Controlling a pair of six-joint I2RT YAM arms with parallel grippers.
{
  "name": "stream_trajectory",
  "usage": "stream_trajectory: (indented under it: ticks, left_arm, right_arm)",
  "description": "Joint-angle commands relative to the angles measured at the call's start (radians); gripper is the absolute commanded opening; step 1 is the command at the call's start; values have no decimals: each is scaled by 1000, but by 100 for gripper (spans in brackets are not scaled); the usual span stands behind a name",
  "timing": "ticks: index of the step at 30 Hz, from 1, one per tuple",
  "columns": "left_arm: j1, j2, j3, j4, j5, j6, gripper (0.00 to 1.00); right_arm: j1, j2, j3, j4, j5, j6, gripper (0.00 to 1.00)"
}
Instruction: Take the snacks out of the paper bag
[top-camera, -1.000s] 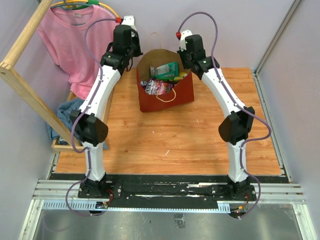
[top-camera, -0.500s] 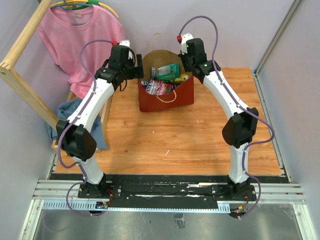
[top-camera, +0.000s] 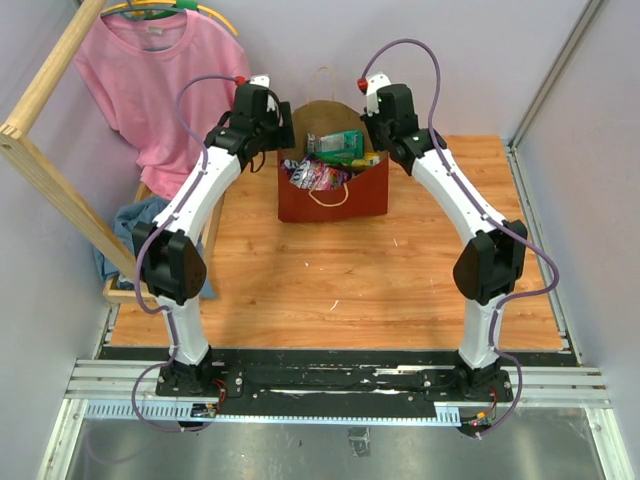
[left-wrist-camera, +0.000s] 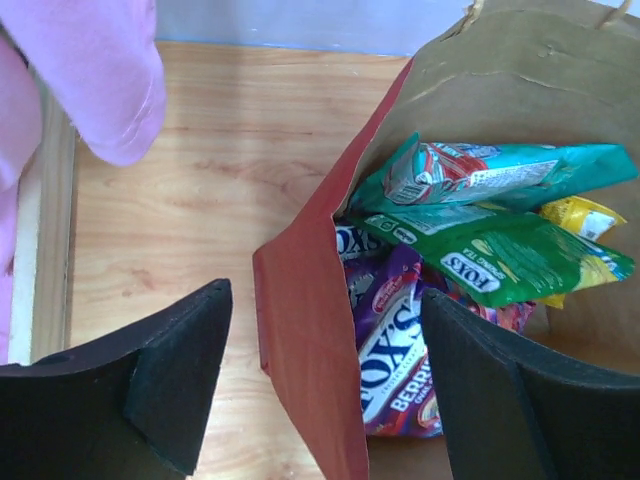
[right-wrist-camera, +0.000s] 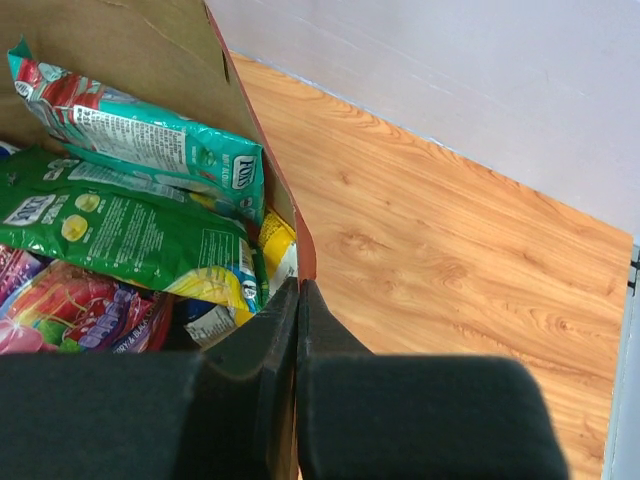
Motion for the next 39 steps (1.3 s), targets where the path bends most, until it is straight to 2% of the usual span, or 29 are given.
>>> stream_trajectory:
  ticks: [1,3,5,7,8,14,20,23,27,30,35,36,37,39]
  left_arm:
    - [-6,60,51,-8,15,7,72]
    - [-15,69,14,-2,-14,14,55]
    - [-23,67,-32,13,-55,22,33]
    - [-28,59,-55,9,-89,26,5]
    - [-31,50,-57,1,-101,27,1]
    - [-73,-94,-90,-12,-127,57,1]
    - [-136,-161,-27,-93,-106,91,1]
    - [-143,-154,10,-98,-108,102,1]
    - [-139,-63,81,-56,-190,146,1]
    - [-113,82,251,-79,-195,157,1]
    - [-80,294,650,-63,-215,185,1]
    - [-81,289,647,-19,-228,190,1]
    - [-80,255,580,47,-237,193,0]
    - [-81,127,311,229,-259,186,0]
  right_arm:
    - [-3,-104,-54,79,-3,8,1]
    - [-3,-126,-87,86,-2,13,1]
    - [-3,-146,-127,92,-2,21,1]
    - [-2,-168,-157,95,-2,28,1]
    - [1,-179,-170,94,1,31,1]
    - [54,-294,-247,70,43,19,1]
    - [103,-391,-292,76,59,23,1]
    - [107,-375,-261,76,63,7,1]
    - [106,-269,-147,67,116,-67,1]
    - [105,-124,0,49,183,-149,1]
    - [80,105,352,-4,244,-222,1]
    - [77,126,399,-8,246,-226,1]
    - [77,130,415,-1,249,-229,1]
    - [79,85,343,41,250,-204,1]
